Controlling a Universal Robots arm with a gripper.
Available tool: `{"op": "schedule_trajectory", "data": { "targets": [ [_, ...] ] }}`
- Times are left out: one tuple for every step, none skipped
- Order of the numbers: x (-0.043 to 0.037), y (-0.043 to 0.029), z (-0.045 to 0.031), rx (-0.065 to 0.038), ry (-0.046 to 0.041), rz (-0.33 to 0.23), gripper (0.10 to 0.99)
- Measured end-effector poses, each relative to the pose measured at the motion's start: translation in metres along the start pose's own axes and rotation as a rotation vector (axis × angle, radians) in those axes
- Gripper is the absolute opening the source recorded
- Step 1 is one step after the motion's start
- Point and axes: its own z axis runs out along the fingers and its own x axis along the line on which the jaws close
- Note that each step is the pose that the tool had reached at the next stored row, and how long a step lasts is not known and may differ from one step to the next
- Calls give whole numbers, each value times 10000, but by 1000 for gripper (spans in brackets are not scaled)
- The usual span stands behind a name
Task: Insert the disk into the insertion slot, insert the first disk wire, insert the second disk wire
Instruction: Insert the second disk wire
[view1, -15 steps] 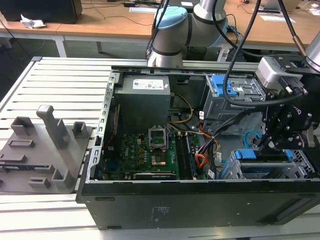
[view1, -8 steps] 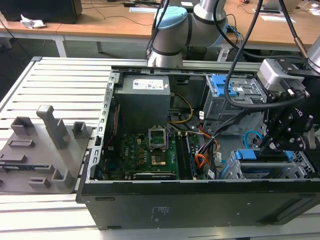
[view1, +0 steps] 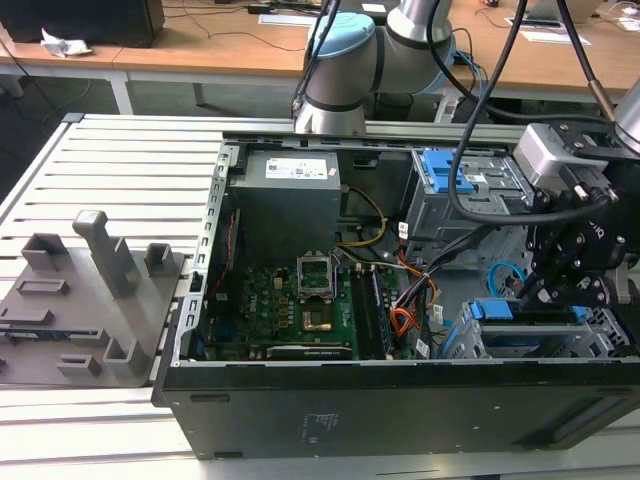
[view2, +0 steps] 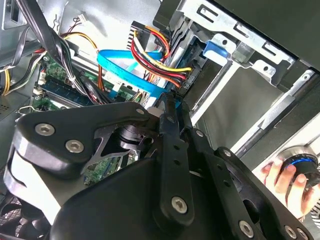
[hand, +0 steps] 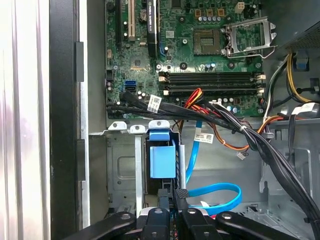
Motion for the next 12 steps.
{"op": "schedule_trajectory", "data": {
  "targets": [
    [-1, 0, 4, 0, -5, -1, 165],
    [0, 0, 5, 0, -6, 0, 165],
    [-1, -1, 8, 0, -9, 0, 176],
    [-1, 0, 2, 0, -9, 0, 239],
    [-1, 2, -42, 0, -12, 0, 239],
    [0, 6, -96, 0, -6, 0, 239],
    [0, 8, -139, 0, -8, 0, 239],
    [-1, 12, -193, 0, -9, 0, 239],
    [-8, 14, -238, 0, -6, 0, 239],
    [-18, 19, -305, 0, -7, -1, 161],
    [-23, 22, -357, 0, -5, 0, 106],
    [-25, 26, -426, 0, -7, 0, 106]
  ]
}}
